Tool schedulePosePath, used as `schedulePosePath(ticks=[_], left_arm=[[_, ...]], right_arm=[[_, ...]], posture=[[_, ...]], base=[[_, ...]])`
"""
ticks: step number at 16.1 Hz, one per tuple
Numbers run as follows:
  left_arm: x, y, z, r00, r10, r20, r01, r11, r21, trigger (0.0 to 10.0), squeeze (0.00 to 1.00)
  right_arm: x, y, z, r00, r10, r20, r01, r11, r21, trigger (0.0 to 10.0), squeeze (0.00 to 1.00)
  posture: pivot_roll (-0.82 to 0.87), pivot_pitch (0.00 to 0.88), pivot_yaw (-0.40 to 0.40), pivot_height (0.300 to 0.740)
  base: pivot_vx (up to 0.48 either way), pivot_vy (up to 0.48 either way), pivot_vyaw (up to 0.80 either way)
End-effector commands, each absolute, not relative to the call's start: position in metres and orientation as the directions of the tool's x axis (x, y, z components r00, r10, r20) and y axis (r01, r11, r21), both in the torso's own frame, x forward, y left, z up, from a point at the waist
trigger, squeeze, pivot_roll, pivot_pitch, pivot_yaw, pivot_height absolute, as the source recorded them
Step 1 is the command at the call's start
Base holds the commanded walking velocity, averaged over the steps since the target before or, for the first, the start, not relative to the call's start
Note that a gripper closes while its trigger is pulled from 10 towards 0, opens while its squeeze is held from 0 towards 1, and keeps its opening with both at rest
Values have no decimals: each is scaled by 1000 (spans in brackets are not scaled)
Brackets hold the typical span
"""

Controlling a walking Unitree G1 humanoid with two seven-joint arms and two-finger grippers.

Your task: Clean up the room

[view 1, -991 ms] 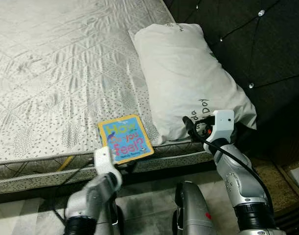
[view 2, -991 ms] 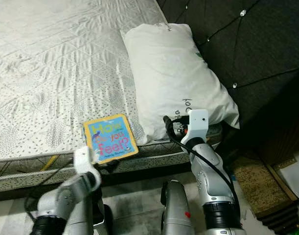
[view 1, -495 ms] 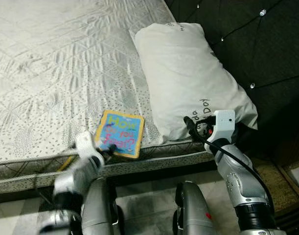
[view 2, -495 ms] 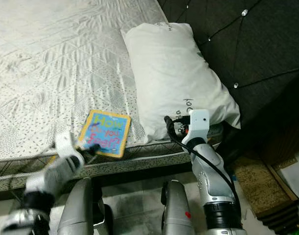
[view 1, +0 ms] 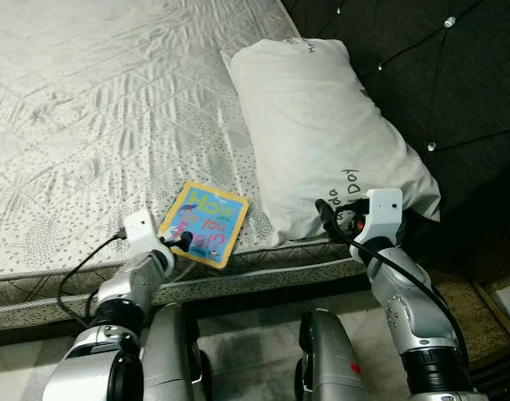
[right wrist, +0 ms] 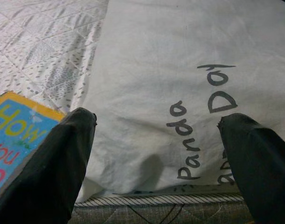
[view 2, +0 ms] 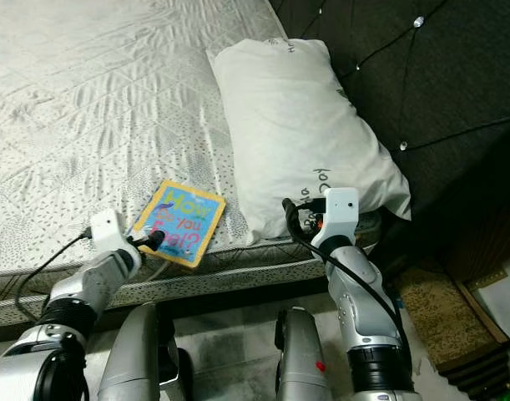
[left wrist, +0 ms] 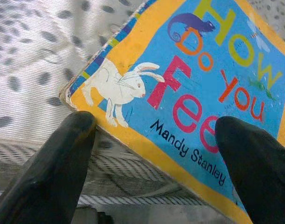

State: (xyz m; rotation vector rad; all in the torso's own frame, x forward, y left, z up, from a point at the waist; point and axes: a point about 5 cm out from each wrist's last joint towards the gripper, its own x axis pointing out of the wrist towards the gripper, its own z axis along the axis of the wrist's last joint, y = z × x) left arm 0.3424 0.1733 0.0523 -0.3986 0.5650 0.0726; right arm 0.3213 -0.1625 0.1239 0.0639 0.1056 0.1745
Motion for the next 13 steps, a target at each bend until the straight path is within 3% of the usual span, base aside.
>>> schedulePosePath(ticks=[1, 6, 13], left_arm=[[342, 159, 49, 835, -97, -542, -124, 926, -357, 10000, 0], [334, 136, 36, 814, -167, -556, -34, 942, -333, 10000, 0], [344, 131, 45, 832, -152, -534, -31, 948, -318, 10000, 0]], right_arm=[[321, -167, 127, 982, 163, -91, -158, 986, 61, 10000, 0], [320, -166, 127, 983, 162, -89, -157, 986, 64, 10000, 0], [319, -168, 128, 985, 151, -87, -146, 987, 61, 10000, 0]], posture=[[-101, 137, -29, 585], [-97, 138, -28, 585], [-109, 141, -23, 585]], base=[[0, 0, 0], [0, 0, 0], [0, 0, 0]])
